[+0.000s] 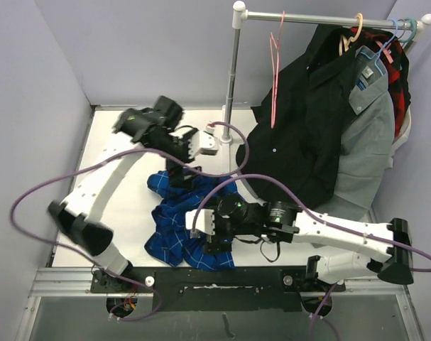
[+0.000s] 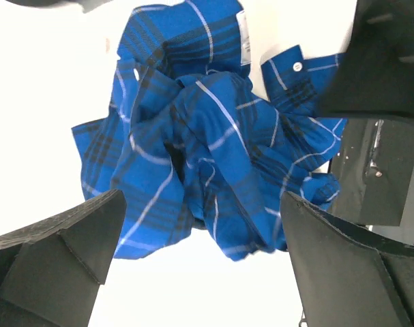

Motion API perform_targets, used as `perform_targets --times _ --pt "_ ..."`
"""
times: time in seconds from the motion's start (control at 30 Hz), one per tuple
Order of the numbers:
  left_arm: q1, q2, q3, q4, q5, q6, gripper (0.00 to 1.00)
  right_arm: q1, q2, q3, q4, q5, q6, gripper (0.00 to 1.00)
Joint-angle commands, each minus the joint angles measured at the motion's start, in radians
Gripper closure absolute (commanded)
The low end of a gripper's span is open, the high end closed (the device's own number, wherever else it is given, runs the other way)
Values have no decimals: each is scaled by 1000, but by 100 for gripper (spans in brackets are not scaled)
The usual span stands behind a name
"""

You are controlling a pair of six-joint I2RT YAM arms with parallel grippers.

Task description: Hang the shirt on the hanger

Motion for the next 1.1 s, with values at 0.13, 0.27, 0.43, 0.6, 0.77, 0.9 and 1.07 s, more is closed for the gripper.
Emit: perform_targets --times 0.13,0.27,0.43,0.6,0.77,0.9,1.07 --pt "401 -389 3 -119 315 44 2 31 187 32 188 -234 -146 2" --pt "790 -394 -71 -171 533 148 2 85 293 17 333 -257 -138 2" --pt "1137 -339 -149 -308 714 306 2 125 427 18 468 -232 -143 2" --pt "1274 -368 -220 -311 737 347 2 128 522 27 549 -225 -156 2" --pt "1284 -405 -267 -310 708 367 2 121 589 -5 658 -151 -186 1" --pt "1317 -378 -278 -310 706 365 2 107 632 -6 712 -78 -191 14" --pt "1355 -386 -315 -312 715 356 2 81 645 18 717 -26 -145 74"
